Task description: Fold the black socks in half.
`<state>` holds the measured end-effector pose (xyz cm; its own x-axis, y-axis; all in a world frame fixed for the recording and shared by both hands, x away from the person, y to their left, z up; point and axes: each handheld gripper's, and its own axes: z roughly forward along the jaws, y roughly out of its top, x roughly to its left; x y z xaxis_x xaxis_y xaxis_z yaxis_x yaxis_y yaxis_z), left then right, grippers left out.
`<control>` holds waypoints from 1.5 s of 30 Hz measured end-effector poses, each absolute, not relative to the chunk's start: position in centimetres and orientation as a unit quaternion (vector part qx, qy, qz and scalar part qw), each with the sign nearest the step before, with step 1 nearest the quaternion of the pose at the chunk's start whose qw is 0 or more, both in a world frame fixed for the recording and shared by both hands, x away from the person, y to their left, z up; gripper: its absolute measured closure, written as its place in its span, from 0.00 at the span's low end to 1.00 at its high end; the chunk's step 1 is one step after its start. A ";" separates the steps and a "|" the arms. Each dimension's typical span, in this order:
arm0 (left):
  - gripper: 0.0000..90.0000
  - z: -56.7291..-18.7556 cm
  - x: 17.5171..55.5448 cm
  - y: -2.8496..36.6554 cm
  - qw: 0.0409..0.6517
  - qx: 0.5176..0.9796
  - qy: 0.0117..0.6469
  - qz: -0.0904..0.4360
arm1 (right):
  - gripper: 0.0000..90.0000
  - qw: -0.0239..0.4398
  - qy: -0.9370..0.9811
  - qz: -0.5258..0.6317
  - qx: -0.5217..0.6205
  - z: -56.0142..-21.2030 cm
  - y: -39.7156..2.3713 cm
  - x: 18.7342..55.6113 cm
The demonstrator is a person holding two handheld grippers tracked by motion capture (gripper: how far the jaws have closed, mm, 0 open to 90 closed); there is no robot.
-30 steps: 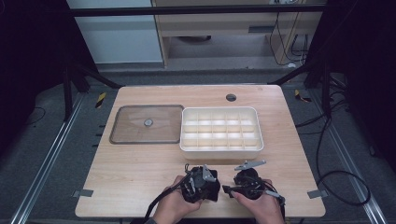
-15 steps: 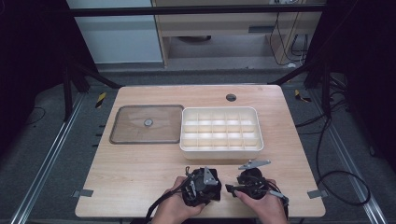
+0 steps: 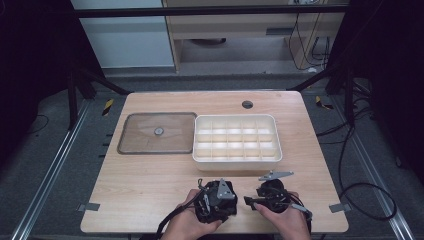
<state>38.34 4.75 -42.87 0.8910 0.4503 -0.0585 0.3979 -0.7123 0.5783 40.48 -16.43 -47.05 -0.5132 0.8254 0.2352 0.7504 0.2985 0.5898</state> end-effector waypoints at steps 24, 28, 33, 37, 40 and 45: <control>0.69 -41.8 38.6 5.4 0.311 0.920 0.234 0.049 | 0.43 0.067 0.803 0.339 0.486 -45.5 -16.1 40.6; 0.69 -41.7 38.7 5.6 0.314 0.918 0.236 0.050 | 0.43 0.066 0.805 0.337 0.484 -45.5 -16.0 40.7; 0.70 -41.8 38.8 5.6 0.308 0.920 0.237 0.049 | 0.43 0.066 0.803 0.337 0.486 -45.6 -16.1 40.6; 0.79 -42.3 39.3 5.3 0.305 0.921 0.239 0.048 | 0.43 0.066 0.803 0.338 0.486 -45.6 -16.1 40.6; 0.84 -43.1 39.7 4.9 0.305 0.921 0.239 0.047 | 0.43 0.066 0.802 0.340 0.486 -45.5 -16.2 40.6; 0.89 -44.7 40.6 4.1 0.299 0.921 0.246 0.039 | 0.43 0.069 0.800 0.341 0.490 -45.3 -16.6 40.7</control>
